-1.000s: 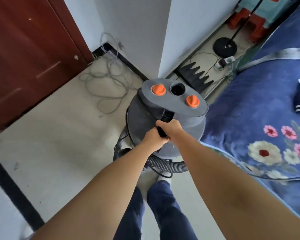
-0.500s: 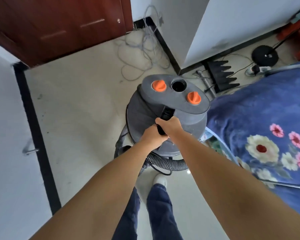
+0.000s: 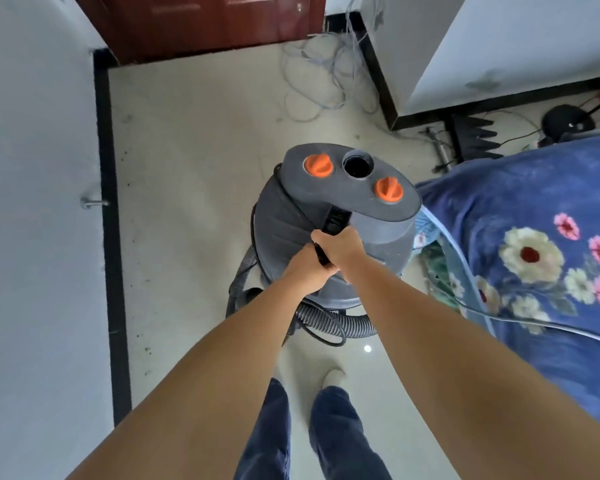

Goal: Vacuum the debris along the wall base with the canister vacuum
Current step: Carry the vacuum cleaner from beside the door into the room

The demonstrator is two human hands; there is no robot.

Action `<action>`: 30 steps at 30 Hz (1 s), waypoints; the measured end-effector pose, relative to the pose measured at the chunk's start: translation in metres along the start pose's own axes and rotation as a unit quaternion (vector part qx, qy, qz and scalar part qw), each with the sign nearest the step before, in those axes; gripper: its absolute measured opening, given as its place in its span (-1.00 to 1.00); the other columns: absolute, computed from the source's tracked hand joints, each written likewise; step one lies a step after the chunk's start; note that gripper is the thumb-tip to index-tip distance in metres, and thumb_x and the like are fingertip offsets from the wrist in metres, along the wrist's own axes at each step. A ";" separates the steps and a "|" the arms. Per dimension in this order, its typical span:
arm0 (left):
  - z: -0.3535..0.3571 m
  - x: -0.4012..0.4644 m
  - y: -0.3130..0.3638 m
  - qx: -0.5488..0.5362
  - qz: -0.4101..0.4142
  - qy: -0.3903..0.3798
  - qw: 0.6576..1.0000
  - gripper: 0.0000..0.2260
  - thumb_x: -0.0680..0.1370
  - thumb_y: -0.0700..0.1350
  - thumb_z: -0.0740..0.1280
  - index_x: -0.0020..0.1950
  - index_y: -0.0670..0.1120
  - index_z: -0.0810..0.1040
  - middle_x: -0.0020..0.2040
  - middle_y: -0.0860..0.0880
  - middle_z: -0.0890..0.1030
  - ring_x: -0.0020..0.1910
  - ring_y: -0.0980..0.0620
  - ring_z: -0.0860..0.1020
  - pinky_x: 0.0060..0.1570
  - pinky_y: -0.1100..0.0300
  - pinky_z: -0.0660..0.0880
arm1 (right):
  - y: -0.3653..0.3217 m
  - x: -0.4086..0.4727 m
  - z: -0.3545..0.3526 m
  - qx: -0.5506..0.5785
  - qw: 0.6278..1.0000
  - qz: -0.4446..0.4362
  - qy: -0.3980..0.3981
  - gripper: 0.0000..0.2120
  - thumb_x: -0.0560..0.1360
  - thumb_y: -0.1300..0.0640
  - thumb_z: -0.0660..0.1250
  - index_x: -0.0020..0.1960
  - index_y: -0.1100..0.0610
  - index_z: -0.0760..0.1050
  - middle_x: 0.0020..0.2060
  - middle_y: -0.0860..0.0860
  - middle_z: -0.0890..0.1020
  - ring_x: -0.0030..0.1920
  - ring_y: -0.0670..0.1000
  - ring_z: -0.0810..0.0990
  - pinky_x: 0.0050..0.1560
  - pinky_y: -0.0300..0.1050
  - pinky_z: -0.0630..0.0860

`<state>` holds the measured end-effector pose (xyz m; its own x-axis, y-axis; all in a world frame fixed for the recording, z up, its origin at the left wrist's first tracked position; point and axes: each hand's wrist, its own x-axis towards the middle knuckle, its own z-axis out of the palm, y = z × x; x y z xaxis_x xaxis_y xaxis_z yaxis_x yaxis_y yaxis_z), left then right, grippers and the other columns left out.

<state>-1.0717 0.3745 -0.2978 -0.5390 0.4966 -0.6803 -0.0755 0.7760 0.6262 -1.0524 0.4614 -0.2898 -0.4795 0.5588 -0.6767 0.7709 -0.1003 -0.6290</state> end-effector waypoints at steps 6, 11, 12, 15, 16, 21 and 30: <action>0.049 -0.065 -0.036 -0.057 -0.035 0.056 0.996 -0.64 0.52 -0.03 0.35 0.26 -0.15 0.45 0.11 -0.14 0.61 0.11 -0.13 0.55 -0.05 0.11 0.43 | 0.064 -0.044 0.010 -0.019 0.999 -0.020 -0.041 -0.53 0.39 0.07 0.40 0.21 0.26 0.39 -0.08 0.11 0.57 -0.10 0.10 0.53 -0.19 -0.12 0.41; 0.103 -0.117 -0.057 -0.110 -0.041 0.089 0.989 -0.65 0.55 -0.10 0.34 0.27 -0.22 0.41 0.13 -0.18 0.59 0.13 -0.15 0.54 -0.07 0.13 0.39 | 0.118 -0.080 0.002 -0.054 0.994 -0.057 -0.070 -0.51 0.38 0.05 0.41 0.21 0.26 0.40 -0.05 0.12 0.58 -0.05 0.11 0.55 -0.15 -0.08 0.41; 0.115 -0.128 -0.061 -0.118 -0.043 0.092 0.988 -0.65 0.55 -0.11 0.34 0.28 -0.23 0.40 0.13 -0.19 0.59 0.12 -0.16 0.54 -0.08 0.13 0.39 | 0.131 -0.089 -0.001 -0.062 0.993 -0.064 -0.076 -0.51 0.38 0.05 0.41 0.21 0.26 0.40 -0.05 0.11 0.57 -0.04 0.11 0.55 -0.14 -0.07 0.41; 0.152 -0.157 -0.075 -0.142 -0.051 0.095 0.984 -0.60 0.56 -0.11 0.32 0.32 -0.25 0.34 0.15 -0.22 0.56 0.11 -0.18 0.54 -0.07 0.07 0.44 | 0.169 -0.115 -0.009 -0.080 0.989 -0.083 -0.097 -0.55 0.41 0.07 0.39 0.19 0.25 0.39 -0.08 0.09 0.55 -0.05 0.11 0.53 -0.13 -0.08 0.41; 0.163 -0.165 -0.080 -0.145 -0.051 0.096 0.983 -0.59 0.56 -0.12 0.32 0.33 -0.26 0.33 0.15 -0.22 0.56 0.11 -0.19 0.54 -0.04 0.05 0.46 | 0.180 -0.123 -0.011 -0.083 0.987 -0.086 -0.104 -0.57 0.40 0.07 0.39 0.17 0.25 0.40 -0.13 0.08 0.54 -0.08 0.11 0.53 -0.16 -0.08 0.41; 0.220 -0.215 -0.102 -0.163 -0.055 0.108 0.979 -0.59 0.57 -0.14 0.29 0.33 -0.30 0.30 0.10 -0.23 0.54 -0.08 -0.08 0.48 -0.19 0.10 0.38 | 0.239 -0.167 -0.021 -0.100 0.982 -0.107 -0.118 -0.66 0.36 0.05 0.37 0.05 0.20 0.42 -0.22 0.08 0.53 -0.20 0.07 0.50 -0.34 -0.16 0.34; 0.302 -0.309 -0.153 -0.173 -0.073 0.141 0.972 -0.56 0.58 -0.08 0.28 0.36 -0.25 0.25 0.17 -0.20 0.53 0.02 -0.14 0.53 -0.17 0.11 0.38 | 0.328 -0.263 -0.026 -0.102 0.980 -0.103 -0.137 -0.47 0.23 -0.01 0.35 0.12 0.25 0.44 -0.17 0.10 0.57 -0.16 0.08 0.55 -0.29 -0.15 0.40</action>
<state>-0.6403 0.2194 -0.2986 -0.7066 0.2275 -0.6700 -0.4187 0.6289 0.6551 -0.6628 0.3029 -0.3086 -0.7075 0.3045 -0.6377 0.6995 0.1733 -0.6933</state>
